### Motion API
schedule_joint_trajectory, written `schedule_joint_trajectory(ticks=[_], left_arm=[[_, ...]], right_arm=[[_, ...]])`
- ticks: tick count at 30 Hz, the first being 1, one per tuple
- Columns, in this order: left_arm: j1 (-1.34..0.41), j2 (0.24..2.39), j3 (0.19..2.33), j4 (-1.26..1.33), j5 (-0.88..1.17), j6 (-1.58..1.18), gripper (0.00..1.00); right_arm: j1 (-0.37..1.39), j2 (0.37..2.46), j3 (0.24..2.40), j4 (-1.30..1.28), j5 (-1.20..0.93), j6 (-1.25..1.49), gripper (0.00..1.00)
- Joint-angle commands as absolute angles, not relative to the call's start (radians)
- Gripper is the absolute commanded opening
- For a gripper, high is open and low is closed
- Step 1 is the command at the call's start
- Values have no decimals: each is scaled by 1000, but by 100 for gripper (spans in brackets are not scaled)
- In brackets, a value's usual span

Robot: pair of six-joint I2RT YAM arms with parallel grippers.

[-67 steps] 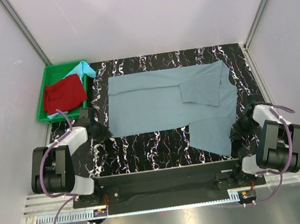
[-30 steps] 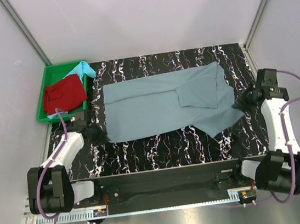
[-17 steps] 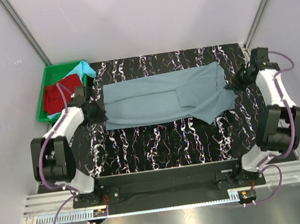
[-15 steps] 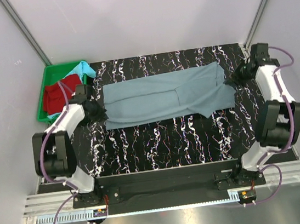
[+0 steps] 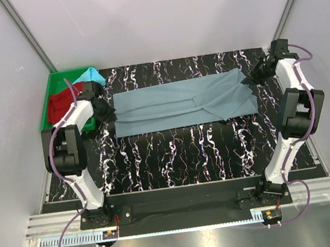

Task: Fold and stack the t-shirts
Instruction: Fold the tshirt

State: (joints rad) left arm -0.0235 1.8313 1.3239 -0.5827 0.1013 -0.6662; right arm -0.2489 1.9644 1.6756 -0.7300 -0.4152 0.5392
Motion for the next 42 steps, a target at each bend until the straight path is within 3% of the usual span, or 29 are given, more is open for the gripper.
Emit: schedule_joint_trajectory(ticks=[1,42], left_arm=[[-6,1871,1387,-577,78,-676,0],[23,2068,1589,-589,126,-677,1]], right_arm=[[-244,2000,1761,-719,-460,537,0],[-250,2350,2091,-782,-476,548,2]])
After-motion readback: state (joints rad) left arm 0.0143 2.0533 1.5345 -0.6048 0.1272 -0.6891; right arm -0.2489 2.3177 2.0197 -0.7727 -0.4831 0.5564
